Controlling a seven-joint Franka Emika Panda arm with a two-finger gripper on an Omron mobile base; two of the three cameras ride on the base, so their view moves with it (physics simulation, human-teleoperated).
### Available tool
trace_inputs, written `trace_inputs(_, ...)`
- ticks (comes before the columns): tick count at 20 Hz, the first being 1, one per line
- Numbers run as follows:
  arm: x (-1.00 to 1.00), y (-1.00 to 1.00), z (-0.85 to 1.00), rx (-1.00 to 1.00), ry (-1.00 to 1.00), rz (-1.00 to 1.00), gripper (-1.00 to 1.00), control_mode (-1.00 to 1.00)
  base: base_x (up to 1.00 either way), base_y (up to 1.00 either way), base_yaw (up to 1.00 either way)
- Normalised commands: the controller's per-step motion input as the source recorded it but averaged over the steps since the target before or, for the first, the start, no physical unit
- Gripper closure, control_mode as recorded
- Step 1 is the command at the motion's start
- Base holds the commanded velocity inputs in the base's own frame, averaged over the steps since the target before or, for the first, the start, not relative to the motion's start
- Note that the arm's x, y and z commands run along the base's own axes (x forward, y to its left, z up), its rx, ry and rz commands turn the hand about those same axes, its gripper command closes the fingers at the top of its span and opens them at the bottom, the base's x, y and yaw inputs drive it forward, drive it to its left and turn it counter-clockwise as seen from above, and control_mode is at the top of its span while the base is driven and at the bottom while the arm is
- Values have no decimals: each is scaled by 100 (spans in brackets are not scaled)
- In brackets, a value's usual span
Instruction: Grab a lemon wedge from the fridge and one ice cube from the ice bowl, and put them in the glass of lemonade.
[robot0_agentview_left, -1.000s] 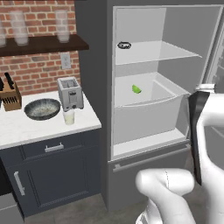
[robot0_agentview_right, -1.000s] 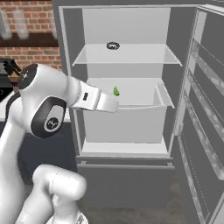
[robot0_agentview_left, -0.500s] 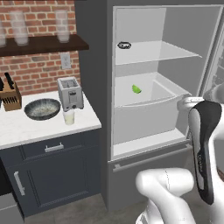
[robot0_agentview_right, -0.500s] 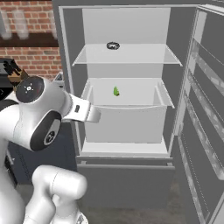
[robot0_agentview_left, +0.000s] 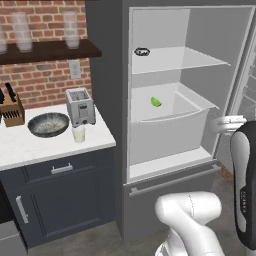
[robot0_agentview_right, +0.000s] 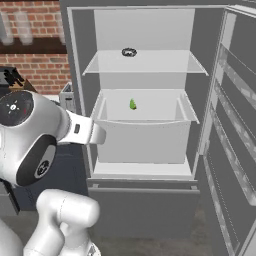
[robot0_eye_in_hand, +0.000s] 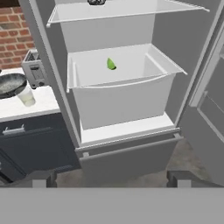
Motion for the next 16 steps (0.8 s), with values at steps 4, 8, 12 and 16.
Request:
trace_inputs(4, 0, 0, 0, 0, 0, 0, -100, -100, 0, 0, 0)
trace_inputs(8, 0, 0, 0, 0, 0, 0, -100, -100, 0, 0, 0)
trace_inputs(12, 0, 0, 0, 0, 0, 0, -100, -100, 0, 0, 0)
trace_inputs(16, -7, -16, 0, 1, -1, 7, -100, -100, 0, 0, 0)
